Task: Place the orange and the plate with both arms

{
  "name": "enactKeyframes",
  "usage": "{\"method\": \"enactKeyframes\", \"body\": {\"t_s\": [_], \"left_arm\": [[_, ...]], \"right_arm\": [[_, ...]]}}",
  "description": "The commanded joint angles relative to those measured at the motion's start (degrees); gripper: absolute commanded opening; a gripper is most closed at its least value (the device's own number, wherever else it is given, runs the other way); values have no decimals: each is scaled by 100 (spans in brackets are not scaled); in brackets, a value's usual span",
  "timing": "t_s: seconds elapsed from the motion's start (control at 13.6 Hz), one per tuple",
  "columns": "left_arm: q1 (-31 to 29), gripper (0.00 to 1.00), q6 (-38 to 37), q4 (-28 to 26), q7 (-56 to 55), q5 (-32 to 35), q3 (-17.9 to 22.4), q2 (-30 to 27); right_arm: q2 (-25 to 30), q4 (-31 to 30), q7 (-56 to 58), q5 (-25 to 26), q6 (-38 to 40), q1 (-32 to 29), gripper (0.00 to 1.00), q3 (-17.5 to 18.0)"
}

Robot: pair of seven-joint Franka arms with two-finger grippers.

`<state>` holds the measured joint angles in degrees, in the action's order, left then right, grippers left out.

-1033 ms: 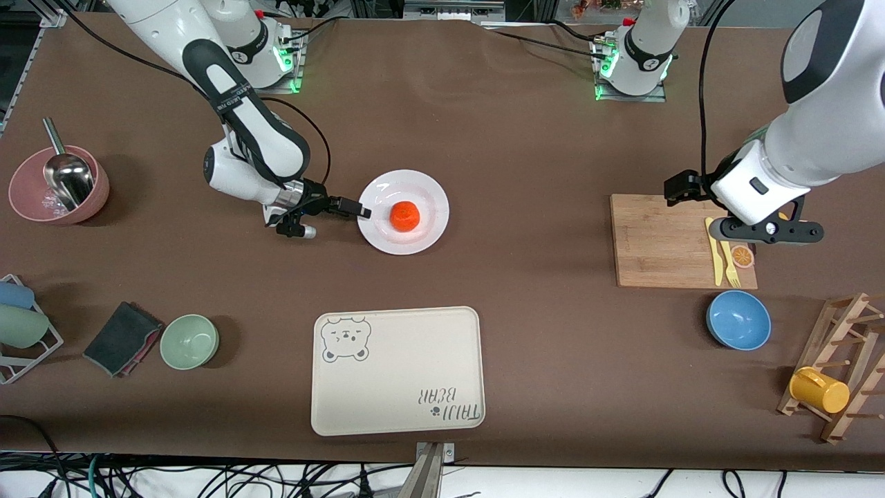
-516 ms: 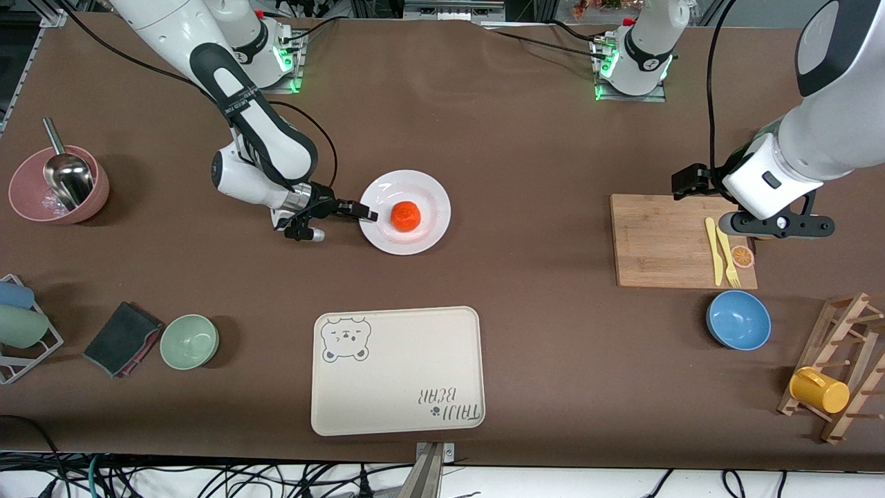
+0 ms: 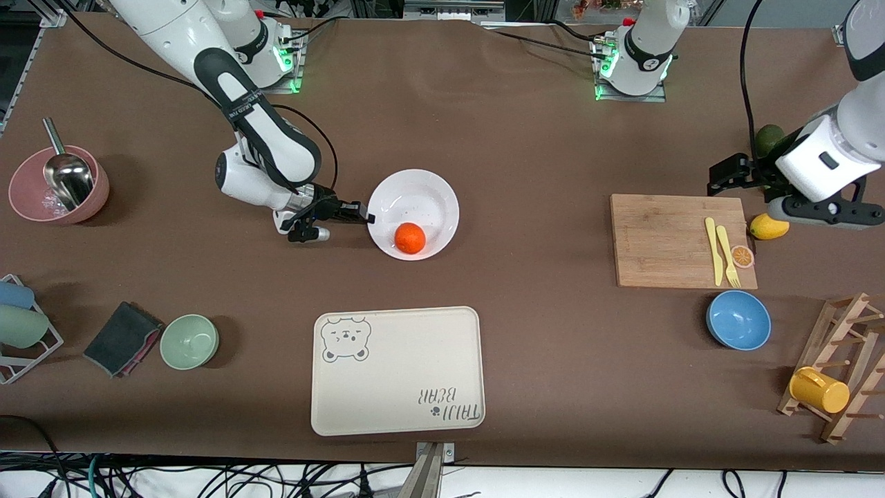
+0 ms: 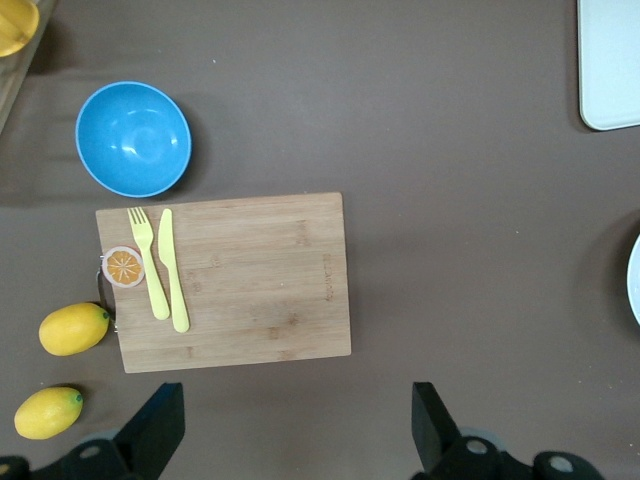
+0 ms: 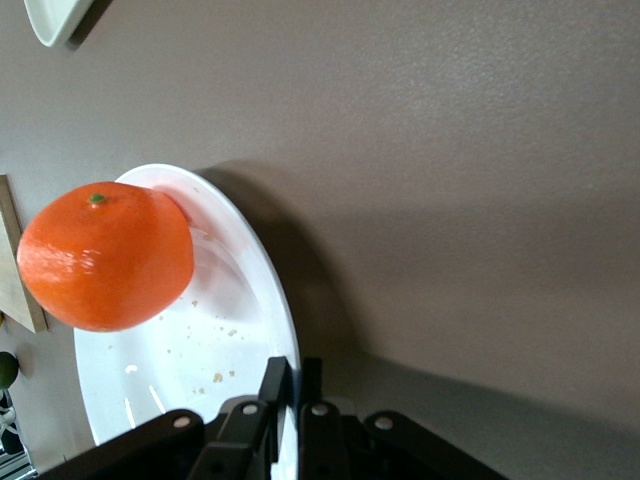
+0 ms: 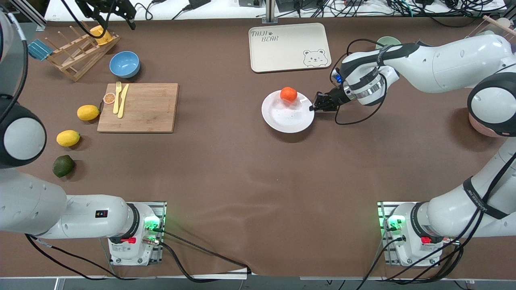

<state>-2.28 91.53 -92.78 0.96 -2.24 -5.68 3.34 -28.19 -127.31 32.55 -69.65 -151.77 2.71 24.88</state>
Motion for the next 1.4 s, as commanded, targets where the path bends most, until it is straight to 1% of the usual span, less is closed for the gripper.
{"method": "enactKeyframes", "body": {"t_s": [0.0,0.22,0.3,0.52,0.74,0.89,1.03,1.18,1.33], "left_arm": [[87,100,234,-478,97,65,76,-431],[113,100,479,-925,79,110,23,-747],[148,100,437,-831,71,110,-55,-704],[140,100,427,-812,18,110,-100,-686],[122,100,427,-812,9,119,-100,-686],[122,100,419,-812,18,110,-100,-686],[122,100,419,-812,18,119,-100,-686],[122,100,419,-812,18,110,-100,-686],[122,100,419,-812,9,110,-100,-686]], "right_arm": [[-230,224,147,-119,-301,20,0,26],[-204,347,147,-119,-301,-7,0,17],[-187,417,129,-119,-292,-16,0,8],[-186,680,94,-119,-275,-59,0,-18],[-204,1014,103,-111,-248,-305,0,-18],[-291,1374,24,-119,-248,-376,0,-18],[-458,1804,-204,-111,-257,-446,0,-44],[-643,2182,-196,-102,-257,-490,0,-88],[-967,2647,-187,-23,-248,-490,0,-272]]}}
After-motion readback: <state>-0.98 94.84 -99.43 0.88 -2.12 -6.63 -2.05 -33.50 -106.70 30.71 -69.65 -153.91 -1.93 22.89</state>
